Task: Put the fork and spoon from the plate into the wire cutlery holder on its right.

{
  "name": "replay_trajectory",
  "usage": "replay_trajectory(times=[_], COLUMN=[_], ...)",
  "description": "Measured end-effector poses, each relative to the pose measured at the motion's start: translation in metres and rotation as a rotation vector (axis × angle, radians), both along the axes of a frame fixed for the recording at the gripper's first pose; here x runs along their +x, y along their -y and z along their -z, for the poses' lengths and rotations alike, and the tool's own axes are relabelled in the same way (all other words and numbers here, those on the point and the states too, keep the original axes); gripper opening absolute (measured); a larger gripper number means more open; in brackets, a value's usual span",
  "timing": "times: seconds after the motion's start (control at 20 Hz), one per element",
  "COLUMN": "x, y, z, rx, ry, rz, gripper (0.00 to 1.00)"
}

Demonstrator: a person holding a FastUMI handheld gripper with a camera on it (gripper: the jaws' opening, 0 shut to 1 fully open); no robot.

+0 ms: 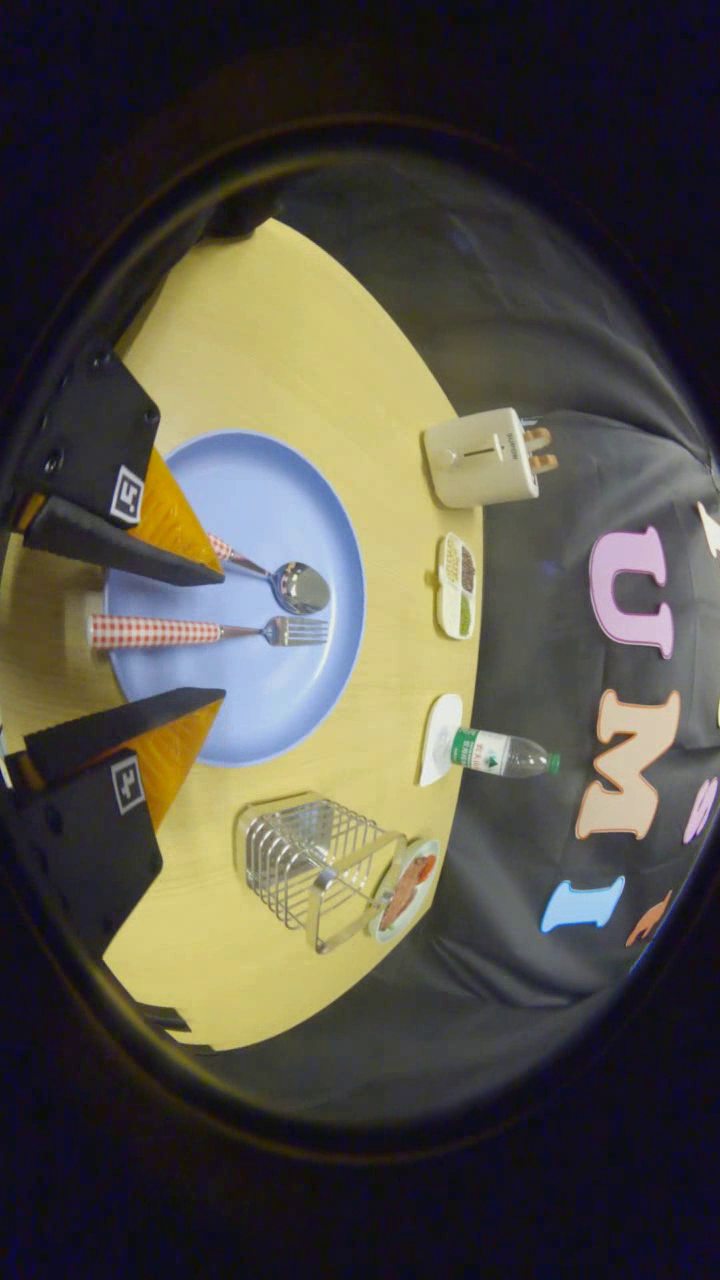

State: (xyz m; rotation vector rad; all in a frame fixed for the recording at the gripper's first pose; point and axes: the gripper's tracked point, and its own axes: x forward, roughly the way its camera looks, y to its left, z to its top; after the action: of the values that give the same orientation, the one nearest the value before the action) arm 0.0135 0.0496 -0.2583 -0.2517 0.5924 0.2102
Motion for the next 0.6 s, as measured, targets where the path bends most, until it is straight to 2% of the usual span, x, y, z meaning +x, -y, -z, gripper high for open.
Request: replay_trajectory(times=[0.3,0.5,0.55,0.6], x=[0.002,0.006,0.004,0.004], y=[-0.005,-0.002,0.0,0.001], z=[0.019,0.026,0.022,0.021], rx=[-0.041,-0.056,-0.052,-0.053], ry=[-0.052,-0.056,-0.065,-0.066], rz=[-0.018,0.007,0.015,0.027], gripper=[0.69,0.26,0.18,0.17])
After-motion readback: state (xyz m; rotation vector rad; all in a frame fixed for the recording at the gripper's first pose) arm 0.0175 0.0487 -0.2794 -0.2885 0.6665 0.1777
